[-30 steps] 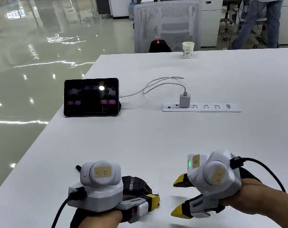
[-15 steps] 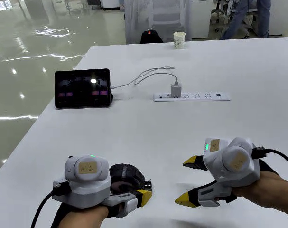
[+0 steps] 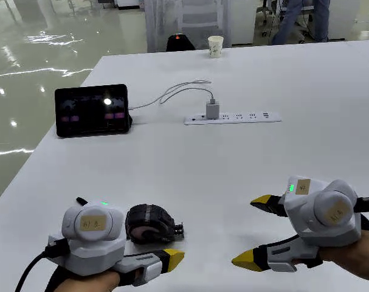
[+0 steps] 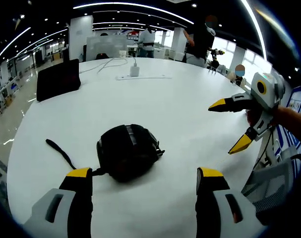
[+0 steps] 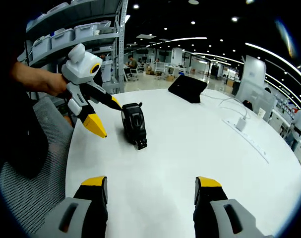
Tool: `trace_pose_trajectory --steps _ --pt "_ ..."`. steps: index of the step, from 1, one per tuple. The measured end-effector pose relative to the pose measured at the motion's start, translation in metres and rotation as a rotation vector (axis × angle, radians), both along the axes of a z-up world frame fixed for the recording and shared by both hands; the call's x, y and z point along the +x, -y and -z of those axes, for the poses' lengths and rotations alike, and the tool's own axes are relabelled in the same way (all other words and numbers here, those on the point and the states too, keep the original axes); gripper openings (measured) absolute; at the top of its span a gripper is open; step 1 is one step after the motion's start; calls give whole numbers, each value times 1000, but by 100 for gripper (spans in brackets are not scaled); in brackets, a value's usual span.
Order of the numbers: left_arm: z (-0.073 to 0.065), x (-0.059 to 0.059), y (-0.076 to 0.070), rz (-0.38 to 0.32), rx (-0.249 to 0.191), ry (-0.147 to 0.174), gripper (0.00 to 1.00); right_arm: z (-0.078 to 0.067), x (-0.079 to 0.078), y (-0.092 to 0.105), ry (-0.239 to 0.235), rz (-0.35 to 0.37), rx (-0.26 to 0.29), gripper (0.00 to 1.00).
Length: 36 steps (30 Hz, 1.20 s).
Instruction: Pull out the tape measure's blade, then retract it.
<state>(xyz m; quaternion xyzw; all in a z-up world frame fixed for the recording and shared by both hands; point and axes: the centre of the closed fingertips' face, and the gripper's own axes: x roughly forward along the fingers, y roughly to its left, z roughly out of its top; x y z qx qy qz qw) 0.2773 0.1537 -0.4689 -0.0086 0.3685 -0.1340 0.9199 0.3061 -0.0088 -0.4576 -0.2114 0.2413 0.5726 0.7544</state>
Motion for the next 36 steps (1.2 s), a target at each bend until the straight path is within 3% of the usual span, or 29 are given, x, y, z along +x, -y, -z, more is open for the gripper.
trace_pose_trajectory --steps 11,20,24,30,36 --pt "-16 -5 -3 61 -6 86 88 -9 -3 26 24 101 51 82" --pt "-23 -11 -4 110 -21 127 90 -15 -9 41 31 173 87 90" --pt "-28 -12 0 135 -26 163 91 -19 -8 46 39 210 102 93" --pt "-31 -17 3 178 -8 183 92 -24 -10 51 50 255 119 97" --pt "-33 -22 3 200 3 204 97 -23 -19 53 27 280 130 99"
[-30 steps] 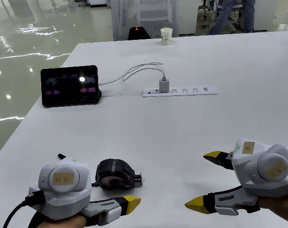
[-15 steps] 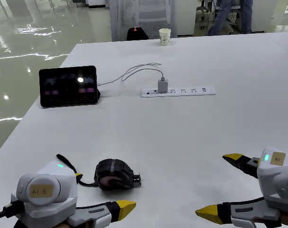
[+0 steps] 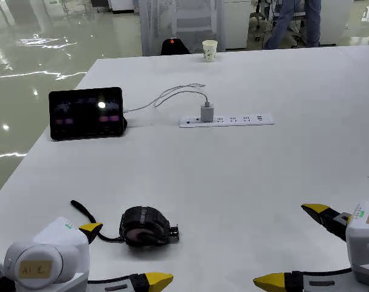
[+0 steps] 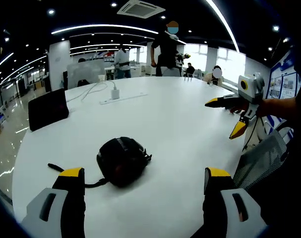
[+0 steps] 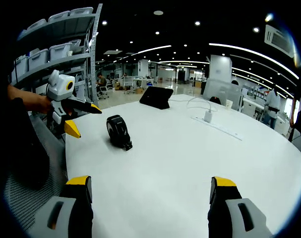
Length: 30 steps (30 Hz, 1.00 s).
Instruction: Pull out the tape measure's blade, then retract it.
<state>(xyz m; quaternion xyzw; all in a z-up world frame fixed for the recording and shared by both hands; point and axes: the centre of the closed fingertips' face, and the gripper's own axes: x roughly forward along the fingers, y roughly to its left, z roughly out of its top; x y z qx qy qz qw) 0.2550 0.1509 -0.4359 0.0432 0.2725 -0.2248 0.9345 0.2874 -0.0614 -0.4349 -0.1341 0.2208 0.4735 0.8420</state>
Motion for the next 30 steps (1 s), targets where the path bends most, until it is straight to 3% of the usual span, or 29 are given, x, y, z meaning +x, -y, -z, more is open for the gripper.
trace_pose_trajectory --steps 13,18,30 --pt "-7 -6 -5 -15 -21 33 99 0 -10 8 -39 42 29 99" --pt "-9 -8 -8 -16 -16 46 99 -2 -15 8 -31 29 38 99" --pt "-7 -13 -12 -13 -12 28 99 1 -18 10 -46 30 24 99"
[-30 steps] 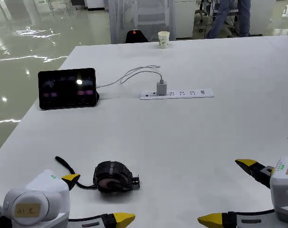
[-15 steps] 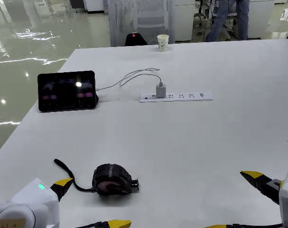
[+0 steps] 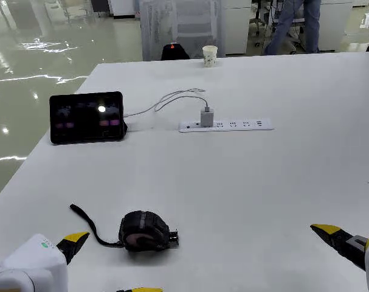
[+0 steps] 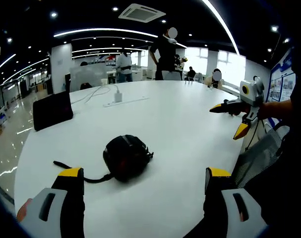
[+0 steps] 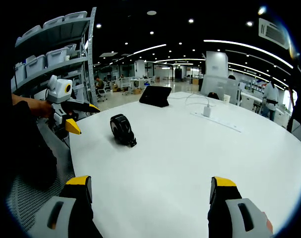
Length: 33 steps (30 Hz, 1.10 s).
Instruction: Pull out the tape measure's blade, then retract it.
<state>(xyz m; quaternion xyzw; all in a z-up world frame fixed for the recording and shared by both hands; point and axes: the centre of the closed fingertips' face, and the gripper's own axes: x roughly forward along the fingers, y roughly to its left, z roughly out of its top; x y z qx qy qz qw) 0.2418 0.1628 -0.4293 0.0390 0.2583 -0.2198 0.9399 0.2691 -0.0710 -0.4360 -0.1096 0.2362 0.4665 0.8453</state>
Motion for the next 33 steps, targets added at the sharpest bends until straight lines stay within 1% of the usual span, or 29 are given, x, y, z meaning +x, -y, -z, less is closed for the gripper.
trace_pose_trajectory --steps 2,10,12,17,18,20,25,27,29,31,33 --pt "-1 0 1 6 0 5 99 0 -1 -1 0 -3 1 99" --pt "0 -2 4 18 5 -4 99 2 -4 -2 -11 -12 2 99" --pt "0 -2 4 23 9 1 99 2 -5 -3 -14 -15 2 99" --pt "-1 -1 5 26 1 -2 97 3 -5 -4 -17 -19 -2 99" --pt "-1 0 4 24 6 3 98 2 -5 -5 -16 -19 -1 99" --pt "0 0 4 27 7 -7 97 2 -5 -5 -16 -18 0 99" --pt "-1 -1 2 25 14 -2 96 2 -5 -3 -18 -18 -3 99" --pt "0 -2 3 30 10 -10 96 3 -6 -2 -20 -16 -3 99" --pt "0 -2 2 29 13 -7 96 3 -6 -2 -21 -17 -4 99" --pt "1 -3 2 31 11 -13 96 4 -6 -1 -21 -18 -8 99" --pt "1 -3 3 33 14 -12 96 4 -6 -1 -22 -18 -7 99"
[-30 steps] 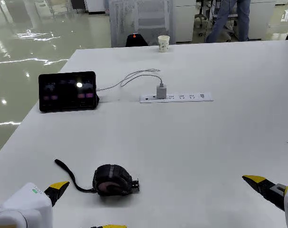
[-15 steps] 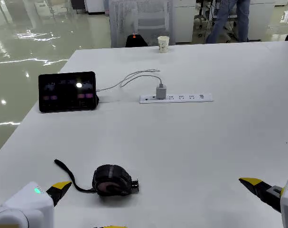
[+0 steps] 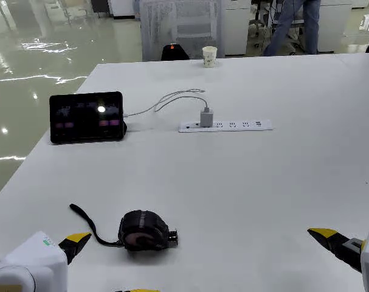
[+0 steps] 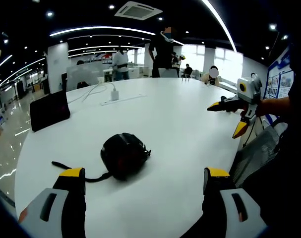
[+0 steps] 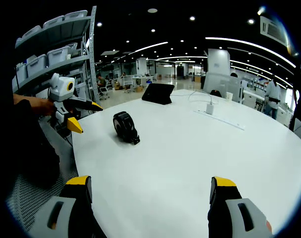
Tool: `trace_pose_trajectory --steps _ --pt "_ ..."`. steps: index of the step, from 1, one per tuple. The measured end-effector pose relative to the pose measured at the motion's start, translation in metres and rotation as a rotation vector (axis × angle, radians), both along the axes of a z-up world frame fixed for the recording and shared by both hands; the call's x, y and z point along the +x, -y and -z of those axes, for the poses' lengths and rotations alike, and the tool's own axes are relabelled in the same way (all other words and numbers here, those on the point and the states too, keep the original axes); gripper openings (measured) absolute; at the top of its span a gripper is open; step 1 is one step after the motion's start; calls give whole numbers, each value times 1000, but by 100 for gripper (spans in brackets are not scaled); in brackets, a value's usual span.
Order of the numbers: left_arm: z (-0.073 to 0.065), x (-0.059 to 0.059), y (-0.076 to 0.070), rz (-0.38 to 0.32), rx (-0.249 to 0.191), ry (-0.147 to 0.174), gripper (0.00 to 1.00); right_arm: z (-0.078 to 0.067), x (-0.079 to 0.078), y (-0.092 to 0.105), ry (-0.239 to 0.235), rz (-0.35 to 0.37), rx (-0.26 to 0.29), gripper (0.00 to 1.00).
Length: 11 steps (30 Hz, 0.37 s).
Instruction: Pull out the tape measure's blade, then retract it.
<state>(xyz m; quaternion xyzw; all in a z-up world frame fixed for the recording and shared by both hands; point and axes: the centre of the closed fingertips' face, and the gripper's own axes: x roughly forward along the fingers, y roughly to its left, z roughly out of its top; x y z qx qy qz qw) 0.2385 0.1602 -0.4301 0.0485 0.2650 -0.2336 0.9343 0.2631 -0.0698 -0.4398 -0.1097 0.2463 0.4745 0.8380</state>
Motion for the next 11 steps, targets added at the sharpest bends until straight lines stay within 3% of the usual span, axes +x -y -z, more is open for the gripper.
trace_pose_trajectory --steps 11 --pt "2 0 -2 3 12 -2 99 -1 0 0 2 -2 -4 99"
